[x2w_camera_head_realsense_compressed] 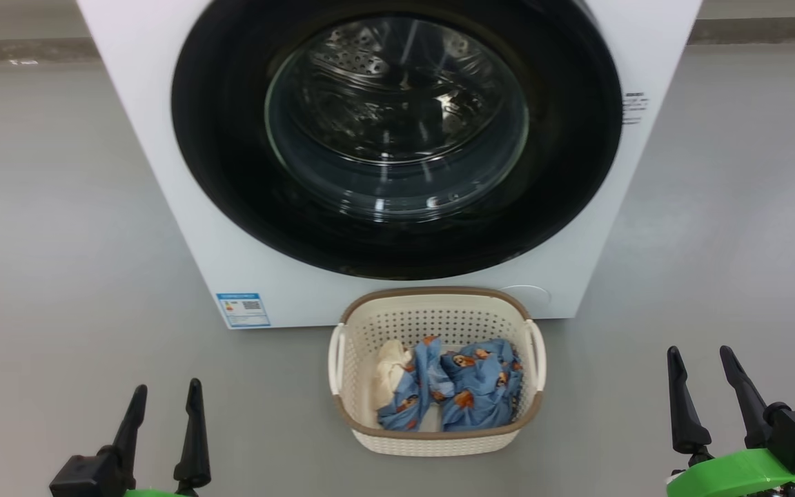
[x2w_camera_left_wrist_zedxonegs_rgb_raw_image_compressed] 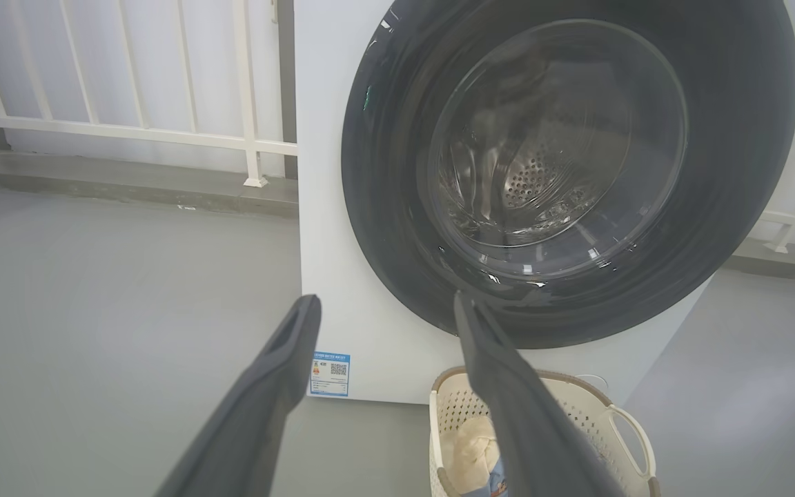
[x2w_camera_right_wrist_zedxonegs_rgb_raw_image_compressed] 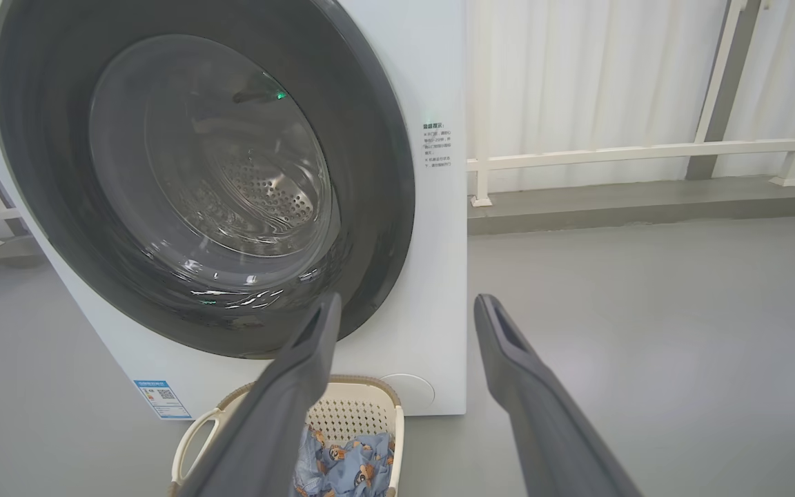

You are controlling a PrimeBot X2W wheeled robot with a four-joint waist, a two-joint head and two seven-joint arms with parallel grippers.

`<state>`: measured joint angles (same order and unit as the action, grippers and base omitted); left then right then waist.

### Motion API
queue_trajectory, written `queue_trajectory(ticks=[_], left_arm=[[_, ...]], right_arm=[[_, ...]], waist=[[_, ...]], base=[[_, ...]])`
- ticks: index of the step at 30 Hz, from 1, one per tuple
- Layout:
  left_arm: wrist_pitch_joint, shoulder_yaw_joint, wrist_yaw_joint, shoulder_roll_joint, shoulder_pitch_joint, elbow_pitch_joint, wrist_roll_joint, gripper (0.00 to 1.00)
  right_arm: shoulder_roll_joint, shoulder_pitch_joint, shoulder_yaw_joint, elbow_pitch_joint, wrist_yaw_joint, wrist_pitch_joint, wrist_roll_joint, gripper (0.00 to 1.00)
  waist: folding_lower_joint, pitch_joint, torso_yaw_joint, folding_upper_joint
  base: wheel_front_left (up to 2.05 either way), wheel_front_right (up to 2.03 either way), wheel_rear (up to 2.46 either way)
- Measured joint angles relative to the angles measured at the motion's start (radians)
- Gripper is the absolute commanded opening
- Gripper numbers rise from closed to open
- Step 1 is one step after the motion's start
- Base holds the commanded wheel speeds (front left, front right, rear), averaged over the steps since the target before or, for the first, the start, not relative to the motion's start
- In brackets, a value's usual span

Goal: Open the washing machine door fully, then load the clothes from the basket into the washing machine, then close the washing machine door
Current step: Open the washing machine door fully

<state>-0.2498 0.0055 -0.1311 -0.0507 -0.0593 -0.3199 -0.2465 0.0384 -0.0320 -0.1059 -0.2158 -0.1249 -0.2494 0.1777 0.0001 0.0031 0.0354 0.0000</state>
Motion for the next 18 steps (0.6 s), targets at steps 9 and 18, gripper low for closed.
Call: queue_trajectory(ticks=[9, 18], left_arm=[[0.000, 0.002, 0.000, 0.005, -0.001, 0.000, 0.000, 1.00], [0.000, -0.001, 0.000, 0.006, -0.002, 0.001, 0.000, 1.00]], right_arm=[[0.000, 0.000, 0.000, 0.000, 0.000, 0.000, 0.000, 1.00], [0.000, 0.001, -0.001, 0.000, 0.000, 0.000, 0.000, 1.00]], waist=[[0.0000, 0.006, -0.008, 0.0000], [0.0000, 0.011, -0.011, 0.0000]], base=[[1.23, 1.23, -2.46], [1.23, 1.23, -2.46]])
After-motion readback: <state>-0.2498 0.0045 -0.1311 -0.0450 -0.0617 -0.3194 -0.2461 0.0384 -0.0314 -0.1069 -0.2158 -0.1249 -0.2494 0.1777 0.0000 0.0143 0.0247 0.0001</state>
